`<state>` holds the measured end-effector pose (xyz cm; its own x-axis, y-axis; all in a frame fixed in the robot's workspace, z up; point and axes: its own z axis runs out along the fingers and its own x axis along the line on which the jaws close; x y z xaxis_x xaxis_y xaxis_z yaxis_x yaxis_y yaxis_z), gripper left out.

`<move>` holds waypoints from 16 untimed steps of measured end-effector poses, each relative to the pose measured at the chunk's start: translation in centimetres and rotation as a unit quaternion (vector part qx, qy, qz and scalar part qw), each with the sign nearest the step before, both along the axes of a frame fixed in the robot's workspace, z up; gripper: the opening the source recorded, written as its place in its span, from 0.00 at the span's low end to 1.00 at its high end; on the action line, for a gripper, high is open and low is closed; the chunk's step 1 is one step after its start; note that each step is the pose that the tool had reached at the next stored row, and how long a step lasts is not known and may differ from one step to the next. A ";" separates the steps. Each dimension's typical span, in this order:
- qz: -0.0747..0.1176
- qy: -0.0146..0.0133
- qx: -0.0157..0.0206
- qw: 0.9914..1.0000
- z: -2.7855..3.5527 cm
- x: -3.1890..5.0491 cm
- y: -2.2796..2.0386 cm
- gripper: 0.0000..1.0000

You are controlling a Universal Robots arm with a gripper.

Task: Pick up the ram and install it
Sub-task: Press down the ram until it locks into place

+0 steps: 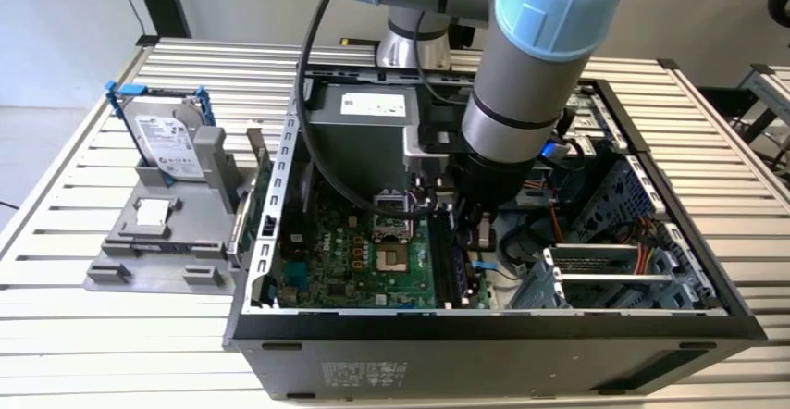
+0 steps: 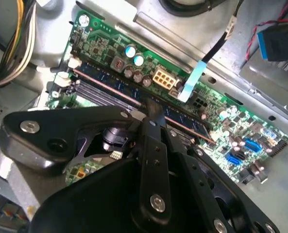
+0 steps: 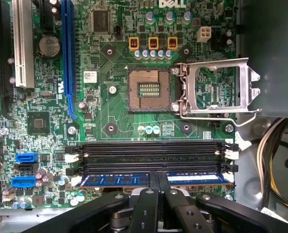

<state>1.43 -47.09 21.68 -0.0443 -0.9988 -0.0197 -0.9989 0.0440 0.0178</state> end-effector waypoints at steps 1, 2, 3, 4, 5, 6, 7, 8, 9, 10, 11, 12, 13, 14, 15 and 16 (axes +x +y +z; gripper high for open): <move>0.000 0.000 -0.001 1.000 0.15 0.01 0.04 0.00; 0.000 0.001 -0.004 1.000 0.44 0.03 0.11 0.00; 0.000 0.003 -0.010 1.000 1.03 0.03 0.15 0.00; 0.000 0.003 -0.011 1.000 1.10 0.03 0.14 0.00; 0.000 0.003 -0.012 1.000 1.14 0.02 0.11 0.00; 0.000 0.003 -0.012 1.000 1.14 0.02 0.10 0.00; 0.000 0.003 -0.012 1.000 1.15 0.02 0.10 0.00; 0.000 0.003 -0.012 1.000 1.14 0.02 0.10 0.00; 0.000 0.003 -0.012 1.000 1.16 0.02 0.10 0.00; 0.000 0.003 -0.012 1.000 1.14 0.02 0.10 0.00; 0.000 0.003 -0.012 1.000 1.15 0.02 0.10 0.00; 0.000 0.003 -0.012 1.000 1.15 0.02 0.10 0.00; 0.000 0.003 -0.012 1.000 1.15 0.02 0.10 0.00; 0.000 0.003 -0.012 1.000 1.15 0.02 0.10 0.00; 0.000 0.003 -0.012 1.000 1.15 0.02 0.10 0.00; 0.000 0.003 -0.012 1.000 1.15 0.02 0.10 0.00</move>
